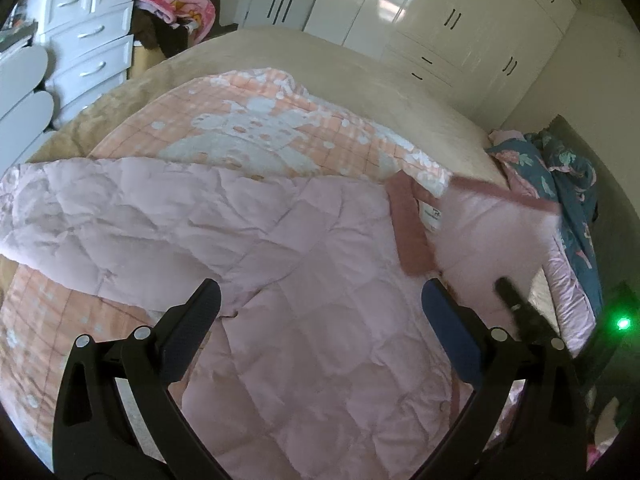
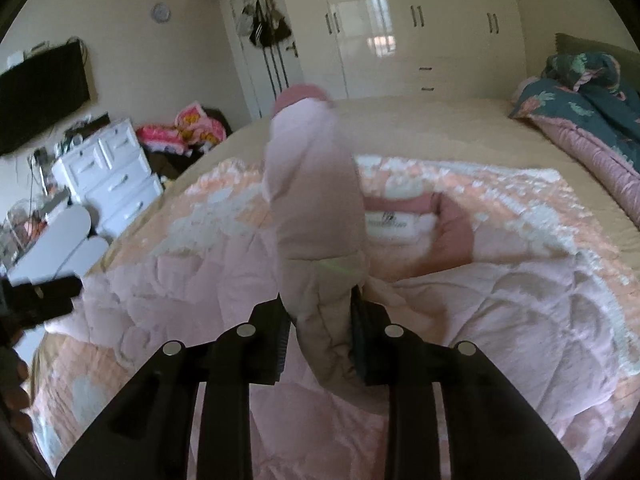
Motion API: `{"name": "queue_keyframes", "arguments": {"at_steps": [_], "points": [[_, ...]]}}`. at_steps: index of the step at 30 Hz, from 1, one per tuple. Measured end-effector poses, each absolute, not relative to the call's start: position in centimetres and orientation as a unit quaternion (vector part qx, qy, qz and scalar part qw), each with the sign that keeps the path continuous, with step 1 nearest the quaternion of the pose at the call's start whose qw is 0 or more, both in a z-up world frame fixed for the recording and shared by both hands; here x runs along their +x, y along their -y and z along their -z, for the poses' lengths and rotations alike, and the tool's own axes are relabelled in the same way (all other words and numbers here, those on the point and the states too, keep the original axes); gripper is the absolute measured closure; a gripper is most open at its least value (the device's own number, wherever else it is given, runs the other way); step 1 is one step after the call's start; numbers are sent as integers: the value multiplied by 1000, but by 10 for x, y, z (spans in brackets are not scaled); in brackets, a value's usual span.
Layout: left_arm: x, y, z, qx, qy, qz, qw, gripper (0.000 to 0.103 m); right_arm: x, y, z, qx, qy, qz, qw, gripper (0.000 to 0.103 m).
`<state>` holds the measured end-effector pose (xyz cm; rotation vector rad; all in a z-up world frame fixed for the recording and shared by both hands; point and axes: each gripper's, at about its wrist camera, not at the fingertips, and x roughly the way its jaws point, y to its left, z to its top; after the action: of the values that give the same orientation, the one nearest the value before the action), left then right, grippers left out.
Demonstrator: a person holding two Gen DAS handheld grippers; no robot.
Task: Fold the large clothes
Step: 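Lay the held sleeve across the jacket body and open the right tool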
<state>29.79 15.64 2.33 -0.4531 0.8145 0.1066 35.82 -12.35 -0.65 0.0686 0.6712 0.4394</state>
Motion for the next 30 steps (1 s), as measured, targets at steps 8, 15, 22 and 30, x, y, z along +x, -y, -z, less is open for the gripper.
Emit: {"name": "queue_keyframes", "arguments": {"at_steps": [8, 15, 22, 30], "points": [[301, -152, -19, -228, -405, -33, 885, 9, 347, 95, 42, 24, -371, -252, 894, 50], [306, -139, -12, -245, -415, -20, 876, 9, 317, 98, 37, 12, -381, -304, 873, 13], [319, -123, 23, -299, -439, -5, 847, 9, 307, 154, 23, -9, -365, -259, 894, 10], [340, -92, 63, -308, -478, 16, 822, 9, 321, 254, 27, 37, -382, -153, 911, 10]]}}
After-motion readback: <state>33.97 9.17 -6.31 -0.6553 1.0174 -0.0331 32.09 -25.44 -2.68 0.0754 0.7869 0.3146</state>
